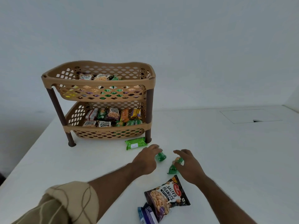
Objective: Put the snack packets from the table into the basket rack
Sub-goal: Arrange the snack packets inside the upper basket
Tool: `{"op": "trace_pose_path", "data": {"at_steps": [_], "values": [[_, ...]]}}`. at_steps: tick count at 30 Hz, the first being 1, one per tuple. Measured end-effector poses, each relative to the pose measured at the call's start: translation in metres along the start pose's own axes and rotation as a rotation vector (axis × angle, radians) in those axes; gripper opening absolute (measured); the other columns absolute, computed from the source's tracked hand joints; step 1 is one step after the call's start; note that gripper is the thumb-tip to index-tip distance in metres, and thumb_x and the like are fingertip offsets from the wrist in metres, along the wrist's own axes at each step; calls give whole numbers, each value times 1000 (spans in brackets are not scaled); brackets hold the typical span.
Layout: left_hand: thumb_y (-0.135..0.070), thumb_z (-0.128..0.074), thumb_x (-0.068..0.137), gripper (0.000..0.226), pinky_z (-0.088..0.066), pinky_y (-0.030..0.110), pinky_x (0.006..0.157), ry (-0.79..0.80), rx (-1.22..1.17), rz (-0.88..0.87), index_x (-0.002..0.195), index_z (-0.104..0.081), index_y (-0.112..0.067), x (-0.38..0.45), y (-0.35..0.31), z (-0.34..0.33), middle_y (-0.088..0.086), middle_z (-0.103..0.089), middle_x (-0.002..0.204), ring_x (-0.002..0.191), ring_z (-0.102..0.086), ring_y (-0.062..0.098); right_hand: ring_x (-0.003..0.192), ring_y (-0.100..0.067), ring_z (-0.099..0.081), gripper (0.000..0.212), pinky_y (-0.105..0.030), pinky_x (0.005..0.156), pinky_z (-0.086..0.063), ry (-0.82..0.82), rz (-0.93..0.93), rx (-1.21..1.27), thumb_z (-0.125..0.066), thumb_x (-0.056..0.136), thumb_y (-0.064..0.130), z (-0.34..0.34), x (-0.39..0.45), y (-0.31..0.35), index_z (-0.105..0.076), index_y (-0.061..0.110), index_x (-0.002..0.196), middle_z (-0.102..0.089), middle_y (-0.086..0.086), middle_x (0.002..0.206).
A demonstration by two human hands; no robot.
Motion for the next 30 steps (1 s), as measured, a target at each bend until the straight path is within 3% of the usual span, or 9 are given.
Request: {"op": "trace_pose_path", "data": {"at_steps": [2, 5, 8, 10, 14, 18, 21, 27, 30], "values": [[2, -48, 87, 69, -28, 35, 117, 14, 16, 22, 151, -36, -20, 9, 2, -6, -1, -18, 163, 145, -29, 24, 126, -20, -51, 50, -26, 98, -42, 52, -37, -38, -58, 95, 38, -10, 2, -6, -47, 29, 142, -32, 0, 152], [-13, -51, 94, 65, -28, 38, 116, 25, 19, 71, 154, -28, -18, 21, 6, -13, -1, -10, 165, 146, -27, 27, 130, -23, -48, 53, -28, 102, -40, 163, -82, -89, -56, 93, 49, -23, 6, -14, -49, 26, 141, -29, -1, 155], [-22, -52, 95, 64, -28, 37, 116, 71, 48, 122, 154, -28, -18, 29, 15, -21, 1, -14, 164, 144, -29, 30, 113, -19, -56, 42, -29, 94, -45, 208, -69, -134, -58, 91, 54, -26, 12, -15, -67, 19, 111, -50, 0, 128], [-26, -57, 92, 67, -30, 38, 114, 88, 48, 136, 153, -30, -18, 30, 19, -27, 0, -16, 163, 141, -32, 32, 101, -16, -57, 32, -28, 86, -46, 204, -49, -144, -62, 91, 48, -24, 15, -15, -69, 17, 93, -54, 1, 114], [-39, -65, 79, 67, -36, 35, 110, -15, -73, 160, 140, -47, -18, 26, 23, -25, -4, -33, 154, 133, -41, 23, 111, -19, -56, 19, -23, 87, -43, 153, -44, -111, -69, 89, 20, -18, 21, -23, -68, 12, 106, -49, -3, 132], [-45, -75, 72, 65, -45, 33, 98, -99, -71, 125, 128, -53, -20, 20, 27, -25, -5, -44, 135, 120, -49, 18, 126, -25, -49, 43, -24, 96, -44, 170, -61, -102, -69, 87, 11, -20, 26, -24, -56, 16, 128, -28, -6, 151], [-42, -79, 73, 53, -47, 35, 92, -145, -50, 129, 116, -56, -21, 15, 34, -22, -4, -47, 124, 110, -50, 18, 129, -30, -48, 64, -27, 94, -50, 177, -88, -96, -69, 84, 8, -22, 28, -24, -43, 24, 140, -14, -7, 157], [-37, -84, 72, 52, -46, 31, 92, -129, -76, 160, 114, -58, -22, 7, 53, -14, -4, -48, 122, 107, -51, 16, 111, -26, -57, 67, -29, 80, -47, 115, -217, -158, -65, 86, 20, -15, 31, -32, -32, 22, 144, -51, -10, 130], [-38, -85, 70, 55, -44, 22, 84, -180, -134, 174, 115, -57, -24, 1, 60, 3, -8, -48, 119, 101, -50, 11, 97, -23, -62, 58, -31, 74, -54, 65, -219, -81, -63, 87, 14, -8, 38, -21, -39, 21, 139, -60, -10, 120]]}}
Point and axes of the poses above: each hand's wrist, its own x-axis towards the middle knuckle, its own z-axis out of the back of the hand, y = z × x, the point moved 8 cm from there along x, towards the middle knuckle
